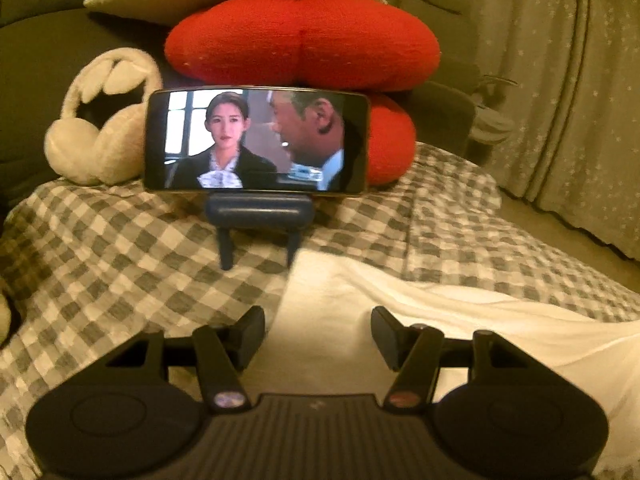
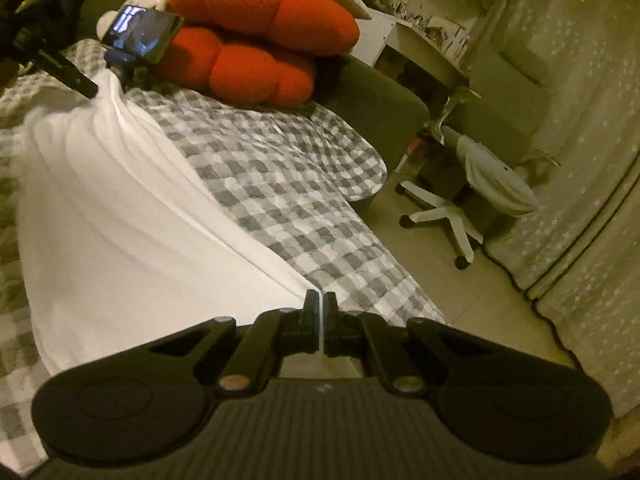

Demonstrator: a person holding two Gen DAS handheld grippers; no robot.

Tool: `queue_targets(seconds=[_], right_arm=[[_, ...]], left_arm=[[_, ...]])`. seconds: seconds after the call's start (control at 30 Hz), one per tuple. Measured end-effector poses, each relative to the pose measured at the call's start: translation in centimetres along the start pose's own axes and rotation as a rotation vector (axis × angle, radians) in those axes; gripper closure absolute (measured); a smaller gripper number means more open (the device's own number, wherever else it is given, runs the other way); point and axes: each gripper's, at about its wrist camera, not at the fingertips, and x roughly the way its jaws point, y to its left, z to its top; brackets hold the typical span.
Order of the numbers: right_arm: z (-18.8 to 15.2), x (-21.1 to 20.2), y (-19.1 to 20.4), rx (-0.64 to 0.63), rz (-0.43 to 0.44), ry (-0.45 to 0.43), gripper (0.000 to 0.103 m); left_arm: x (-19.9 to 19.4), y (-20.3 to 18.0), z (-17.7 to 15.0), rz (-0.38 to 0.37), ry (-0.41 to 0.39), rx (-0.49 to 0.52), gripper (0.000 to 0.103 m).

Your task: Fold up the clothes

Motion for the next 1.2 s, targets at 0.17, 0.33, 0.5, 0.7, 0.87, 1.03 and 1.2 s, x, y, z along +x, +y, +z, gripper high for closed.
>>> queue_targets(seconds=[0.17, 0.33, 0.5, 0.7, 0.87, 1.03, 1.2], right_arm=[[0.1, 0.5, 0.3, -0.002, 0.02, 0.016, 0.102], [0.3, 0.8, 0.9, -0.02, 0.05, 0.034, 0.099], [2.4, 0.6, 1.8, -0.003, 0.169, -0.016, 0.078], [5.3, 3.2, 4.1, -0.031, 0.271, -0.028, 0.078], [6.5, 4.1, 5.1, -0.054, 0.296, -0.026, 0.097], [7.0, 3.6, 5.4, -0.071, 0.263, -0.072, 0.102], [7.1, 3.9, 5.8, -0.106, 0.209, -0.074, 0.102]], left_arm=[[0.3, 0.8, -0.1, 0.017, -0.003, -0.01, 0.043], [0.4, 1.1, -0.2, 0.006, -0.006, -0.023, 0.043], [0.5, 1.3, -0.3, -0.006, -0.008, -0.036, 0.04], [0.6, 1.5, -0.3, -0.021, -0.012, -0.04, 0.052], [0.6, 1.2, -0.2, -0.03, -0.019, -0.013, 0.081], [0.0, 1.9, 0.0, -0.048, -0.064, -0.055, 0.082], [0.5, 2.3, 0.0, -0.061, -0.071, -0.093, 0.085]])
